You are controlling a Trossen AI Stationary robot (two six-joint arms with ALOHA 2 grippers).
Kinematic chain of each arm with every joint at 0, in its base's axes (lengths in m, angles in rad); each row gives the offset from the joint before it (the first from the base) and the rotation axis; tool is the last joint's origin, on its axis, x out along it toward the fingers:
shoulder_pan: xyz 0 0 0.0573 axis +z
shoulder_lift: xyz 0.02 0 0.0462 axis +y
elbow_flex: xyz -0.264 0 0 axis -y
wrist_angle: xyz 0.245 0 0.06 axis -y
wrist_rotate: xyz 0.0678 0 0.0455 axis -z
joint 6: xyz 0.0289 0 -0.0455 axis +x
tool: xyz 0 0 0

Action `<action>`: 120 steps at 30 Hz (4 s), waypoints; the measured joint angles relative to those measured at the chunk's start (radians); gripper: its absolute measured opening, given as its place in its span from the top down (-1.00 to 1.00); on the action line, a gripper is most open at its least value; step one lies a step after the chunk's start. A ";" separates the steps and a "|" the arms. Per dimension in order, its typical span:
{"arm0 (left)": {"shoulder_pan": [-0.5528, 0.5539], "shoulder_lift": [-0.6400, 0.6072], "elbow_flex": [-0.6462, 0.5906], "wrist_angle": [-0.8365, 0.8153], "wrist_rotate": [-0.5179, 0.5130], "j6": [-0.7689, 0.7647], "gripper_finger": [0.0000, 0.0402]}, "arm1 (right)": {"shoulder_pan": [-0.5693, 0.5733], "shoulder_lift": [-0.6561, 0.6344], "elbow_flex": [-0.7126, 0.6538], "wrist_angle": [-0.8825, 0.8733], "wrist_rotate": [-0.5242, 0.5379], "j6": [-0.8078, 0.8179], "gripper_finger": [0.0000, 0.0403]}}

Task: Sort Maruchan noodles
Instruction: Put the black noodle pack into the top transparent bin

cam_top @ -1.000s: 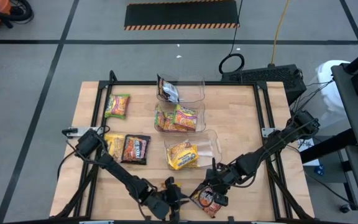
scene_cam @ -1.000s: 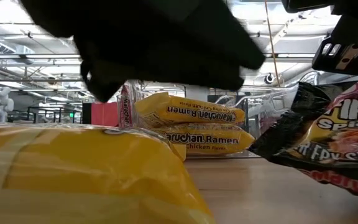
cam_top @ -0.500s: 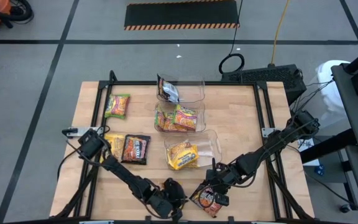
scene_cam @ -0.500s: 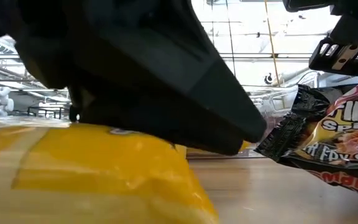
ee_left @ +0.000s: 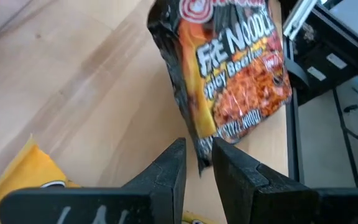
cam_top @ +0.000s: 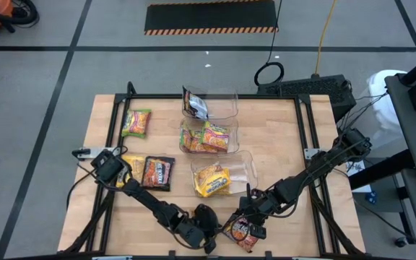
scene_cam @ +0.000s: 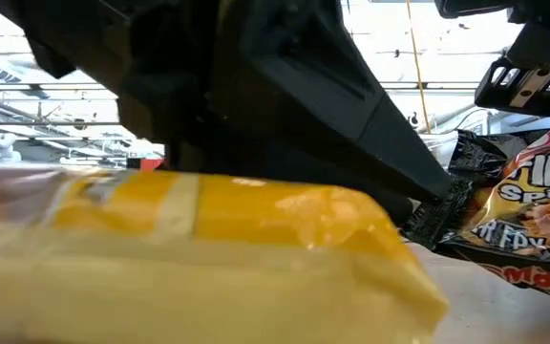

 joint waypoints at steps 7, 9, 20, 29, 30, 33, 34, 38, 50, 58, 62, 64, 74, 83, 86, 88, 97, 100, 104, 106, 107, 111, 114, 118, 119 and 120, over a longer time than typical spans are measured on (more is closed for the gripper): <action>0.016 0.001 0.000 0.006 0.030 -0.004 0.58 | 0.000 0.000 0.000 0.000 0.000 0.000 1.00; 0.016 0.003 0.000 0.016 0.031 0.016 0.58 | 0.000 0.000 0.000 0.000 0.000 -0.006 1.00; 0.041 0.010 0.001 0.031 0.084 0.048 0.58 | 0.000 0.000 0.000 0.000 0.000 -0.019 1.00; 0.065 0.011 0.001 0.021 0.087 0.055 0.58 | 0.000 0.000 0.000 0.009 0.000 -0.019 1.00; 0.067 0.011 0.001 0.020 0.088 0.051 0.58 | 0.000 0.000 0.000 0.011 0.000 -0.019 1.00; 0.068 0.011 0.001 0.019 0.093 0.060 0.58 | 0.000 0.000 0.000 0.016 0.000 -0.019 1.00; 0.068 0.011 0.001 0.019 0.094 0.064 0.58 | 0.000 0.000 0.000 0.016 0.000 -0.019 1.00; 0.068 0.012 0.000 0.028 0.115 0.087 0.58 | 0.000 0.000 0.000 0.016 0.000 -0.022 1.00; 0.072 0.014 -0.001 0.065 0.189 0.143 0.58 | 0.000 0.000 0.000 0.016 0.000 -0.029 1.00; 0.084 0.014 -0.001 0.046 0.188 0.130 0.85 | 0.000 0.000 0.000 0.016 0.000 -0.029 1.00; 0.087 0.014 -0.002 0.044 0.188 0.132 0.97 | 0.000 0.000 0.000 0.016 0.000 -0.028 1.00; 0.087 0.014 -0.002 0.044 0.187 0.132 0.98 | 0.000 0.000 0.000 0.016 0.000 -0.028 1.00; 0.077 0.008 -0.003 0.059 0.184 0.143 0.99 | 0.000 -0.026 0.000 0.016 0.000 -0.026 1.00; 0.075 -0.025 -0.003 0.078 0.190 0.183 0.99 | 0.000 -0.102 0.001 0.016 0.056 -0.022 1.00; 0.072 -0.025 0.005 0.092 0.190 0.184 1.00 | 0.001 -0.104 0.001 0.016 0.054 -0.018 1.00; 0.071 -0.025 0.029 0.065 0.191 0.206 1.00 | 0.004 -0.104 0.001 0.016 0.053 -0.018 1.00; 0.072 -0.026 0.291 -0.335 0.191 0.410 1.00 | 0.007 -0.140 0.001 0.017 0.053 -0.030 1.00; 0.078 -0.027 0.346 -0.430 0.191 0.440 1.00 | 0.007 -0.190 0.001 0.018 0.060 -0.051 1.00; 0.095 -0.027 0.374 -0.457 0.191 0.446 1.00 | 0.007 -0.278 0.001 0.016 0.131 -0.081 1.00; 0.105 -0.027 0.385 -0.457 0.191 0.445 1.00 | 0.007 -0.324 0.001 0.015 0.170 -0.099 1.00; 0.108 -0.027 0.393 -0.457 0.191 0.446 1.00 | 0.007 -0.347 0.001 0.015 0.189 -0.106 1.00; 0.125 -0.027 0.446 -0.455 0.191 0.471 1.00 | 0.007 -0.421 0.001 0.011 0.240 -0.146 1.00; 0.140 -0.027 0.487 -0.459 0.201 0.484 1.00 | 0.007 -0.459 0.001 0.006 0.269 -0.176 1.00; 0.159 -0.029 0.541 -0.453 0.231 0.500 1.00 | 0.007 -0.490 0.001 0.004 0.289 -0.206 1.00; 0.163 -0.029 0.552 -0.454 0.230 0.509 1.00 | 0.007 -0.496 0.001 -0.001 0.290 -0.210 1.00; 0.167 -0.029 0.563 -0.455 0.231 0.516 1.00 | 0.007 -0.502 0.000 -0.008 0.291 -0.213 1.00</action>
